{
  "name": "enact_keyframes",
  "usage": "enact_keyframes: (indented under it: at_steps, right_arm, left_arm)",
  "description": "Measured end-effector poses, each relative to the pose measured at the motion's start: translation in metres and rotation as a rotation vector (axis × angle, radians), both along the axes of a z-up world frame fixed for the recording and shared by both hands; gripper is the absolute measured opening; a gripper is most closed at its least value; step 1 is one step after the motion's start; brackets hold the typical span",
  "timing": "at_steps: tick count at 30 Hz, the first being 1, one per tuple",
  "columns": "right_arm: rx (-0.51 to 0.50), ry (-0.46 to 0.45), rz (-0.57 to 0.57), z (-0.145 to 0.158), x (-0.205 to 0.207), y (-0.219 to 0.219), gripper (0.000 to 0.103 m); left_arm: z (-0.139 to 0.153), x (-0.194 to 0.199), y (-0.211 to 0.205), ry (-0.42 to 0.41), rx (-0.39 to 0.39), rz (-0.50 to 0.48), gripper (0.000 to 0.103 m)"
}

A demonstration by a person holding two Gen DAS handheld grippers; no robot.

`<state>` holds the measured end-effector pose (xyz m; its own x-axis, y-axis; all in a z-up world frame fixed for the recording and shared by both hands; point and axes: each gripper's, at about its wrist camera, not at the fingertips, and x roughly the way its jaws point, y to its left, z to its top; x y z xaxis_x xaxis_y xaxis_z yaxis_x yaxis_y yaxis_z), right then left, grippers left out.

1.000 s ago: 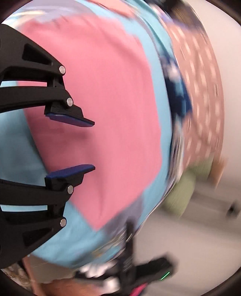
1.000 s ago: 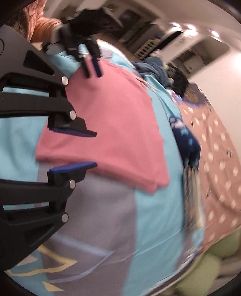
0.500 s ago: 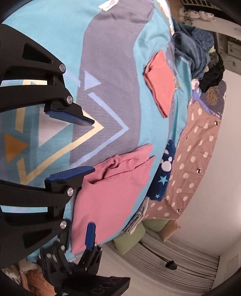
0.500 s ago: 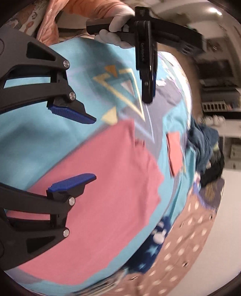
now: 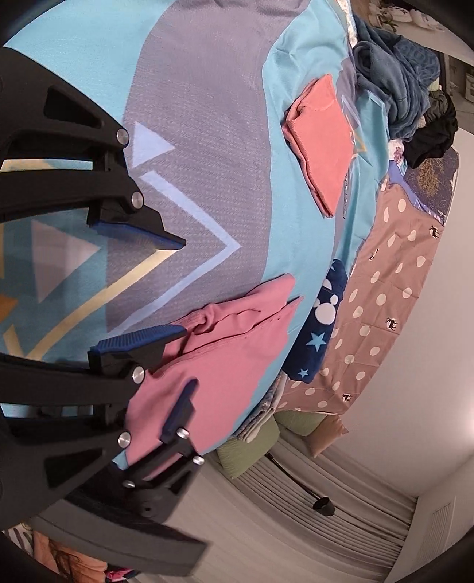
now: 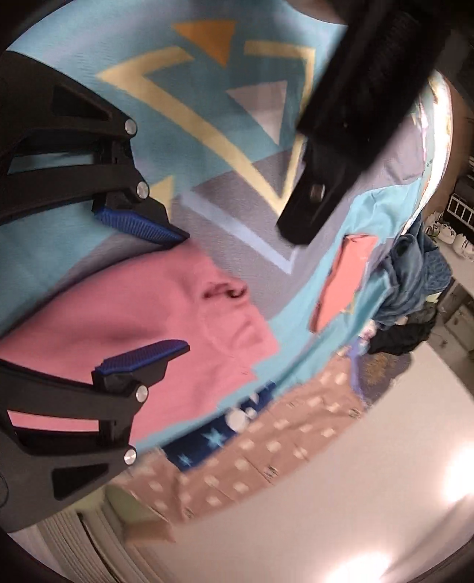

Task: Fold small clothes
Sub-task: 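Grasp the folded shirt corner with the right tool, then pinch the pink shirt fold with the left tool while the right tool grasps it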

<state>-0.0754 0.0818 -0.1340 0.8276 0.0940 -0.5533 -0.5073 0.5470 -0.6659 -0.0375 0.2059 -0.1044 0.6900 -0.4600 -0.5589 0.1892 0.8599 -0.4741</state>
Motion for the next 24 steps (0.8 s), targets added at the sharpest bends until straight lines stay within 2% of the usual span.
enact_keyframes:
  at_steps: [1,2,4,6,8,9,11,12,13,16,17,18,19,21,24]
  right_arm:
    - [-0.017,-0.015,0.021,-0.004,-0.002,0.005,0.014]
    - [-0.031,-0.014,0.032,-0.008,-0.002,0.01,0.005]
    - [0.002,-0.031,0.028,-0.006,-0.003,0.009,0.005]
    - [0.105,-0.027,0.033,0.012,-0.005,-0.001,0.005]
    - [0.185,-0.014,0.024,0.026,-0.002,-0.011,0.005]
    - [0.217,0.003,0.021,0.031,0.0,-0.014,0.005]
    - [0.255,0.022,0.008,0.037,0.004,-0.02,0.005]
    - [0.25,0.032,0.006,0.037,0.006,-0.019,0.005]
    - [0.246,0.032,0.006,0.037,0.008,-0.019,0.005]
    - [0.252,0.039,-0.004,0.036,0.01,-0.02,0.005]
    - [0.263,0.047,-0.012,0.037,0.012,-0.02,0.005]
    - [0.272,0.054,-0.02,0.038,0.013,-0.02,0.005]
    - [0.278,0.058,-0.025,0.038,0.014,-0.02,0.005]
    - [0.292,0.059,-0.037,0.038,0.011,-0.02,0.005]
    - [0.313,0.063,-0.041,0.041,0.007,-0.028,0.005]
  left_arm:
    - [-0.001,0.006,0.004,0.003,-0.025,-0.009,0.046]
    - [-0.001,0.011,0.006,0.007,-0.041,-0.013,0.046]
    - [-0.001,0.025,0.011,0.02,-0.075,-0.03,0.046]
    - [-0.001,0.041,0.012,0.028,-0.117,-0.068,0.051]
    - [-0.004,0.061,0.008,0.051,-0.196,-0.149,0.06]
    - [-0.009,0.079,0.001,0.079,-0.265,-0.225,0.063]
    - [-0.021,0.106,-0.012,0.144,-0.337,-0.31,0.064]
    - [-0.03,0.124,-0.021,0.199,-0.358,-0.329,0.064]
    - [-0.034,0.135,-0.028,0.216,-0.36,-0.339,0.064]
    - [-0.027,0.163,-0.046,0.221,-0.342,-0.36,0.064]
    - [-0.025,0.174,-0.054,0.229,-0.309,-0.349,0.056]
    - [-0.024,0.181,-0.061,0.232,-0.272,-0.345,0.024]
    - [-0.024,0.187,-0.069,0.241,-0.239,-0.352,0.007]
    - [-0.024,0.191,-0.075,0.229,-0.218,-0.358,0.008]
    - [-0.03,0.186,-0.062,0.216,-0.221,-0.32,0.008]
